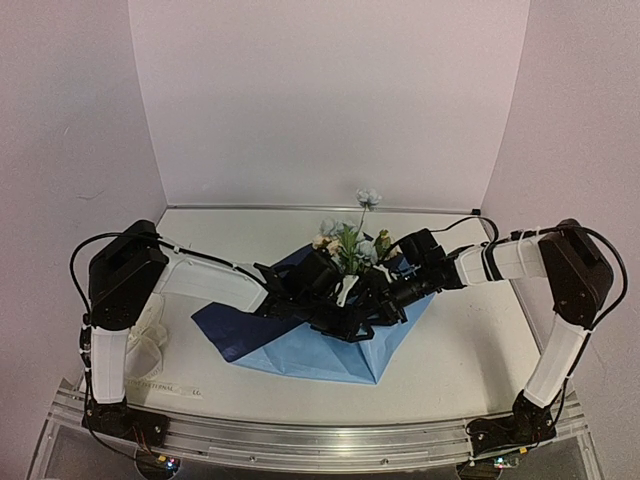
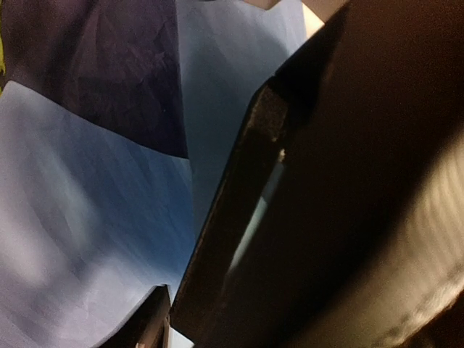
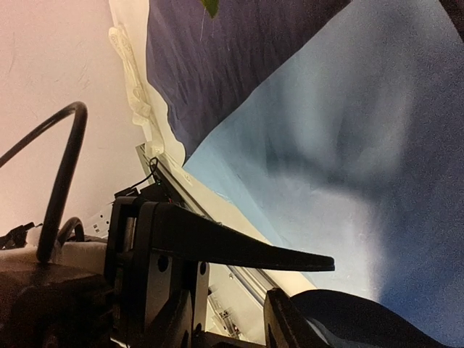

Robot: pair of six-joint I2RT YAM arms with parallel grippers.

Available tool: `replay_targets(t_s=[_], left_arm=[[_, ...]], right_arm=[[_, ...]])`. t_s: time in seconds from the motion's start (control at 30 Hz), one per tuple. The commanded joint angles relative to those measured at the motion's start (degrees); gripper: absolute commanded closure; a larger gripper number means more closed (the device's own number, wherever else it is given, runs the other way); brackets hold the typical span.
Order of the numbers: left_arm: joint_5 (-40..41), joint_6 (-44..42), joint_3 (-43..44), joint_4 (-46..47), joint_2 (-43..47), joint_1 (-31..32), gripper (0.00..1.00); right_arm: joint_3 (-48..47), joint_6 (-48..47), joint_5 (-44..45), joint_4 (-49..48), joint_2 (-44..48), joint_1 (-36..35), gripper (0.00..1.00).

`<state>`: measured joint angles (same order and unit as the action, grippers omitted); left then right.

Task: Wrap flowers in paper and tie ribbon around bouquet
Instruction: Adjust the 2/3-folded wrapping paper at the center of the board.

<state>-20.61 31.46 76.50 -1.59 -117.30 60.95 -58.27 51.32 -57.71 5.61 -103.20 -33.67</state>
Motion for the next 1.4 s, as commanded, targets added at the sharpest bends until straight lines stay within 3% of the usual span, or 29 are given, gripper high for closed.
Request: replay_targets(t_s=[0.0,0.23,0.4,0.53,0.73,1.03,1.23,1.37], left_arm=[[-0.15,-0.88,1.04,0.21,0.53,0.65,0.64],[-0.4,-0.54,-1.55,1.89,2.2,0.68,0.79],[-0.09,-0.6,-4.16,5.05,3.7,0.91,0.8],[0.05,-1.06,-6.06,7.0,4.97,1.01,0.8],[0.46,-1.84,-8.84,10.23,6.71,1.48,0.79],[0.59,-3.14,-11.63,13.84,7.82,1.72,0.78],[1.01,-3.91,-12.06,14.82,7.65,1.72,0.75],[0.26,-4.09,-10.91,14.9,6.77,1.72,0.65]], right_arm=[[-2.78,0.05,2.2,-0.45,3.01,-0.09,0.62],[-3.38,-10.4,10.27,19.43,12.58,-0.28,0.58],[-1.93,-16.23,17.54,30.79,20.39,-0.31,0.54],[2.89,-18.73,29.48,37.46,26.83,0.06,0.52],[7.82,-17.99,38.11,35.16,26.89,1.86,0.44],[6.98,-15.03,39.58,22.35,16.83,5.57,0.46],[4.01,-15.8,41.13,21.69,11.9,6.04,0.53],[2.6,-15.66,38.73,20.71,9.54,6.01,0.55]])
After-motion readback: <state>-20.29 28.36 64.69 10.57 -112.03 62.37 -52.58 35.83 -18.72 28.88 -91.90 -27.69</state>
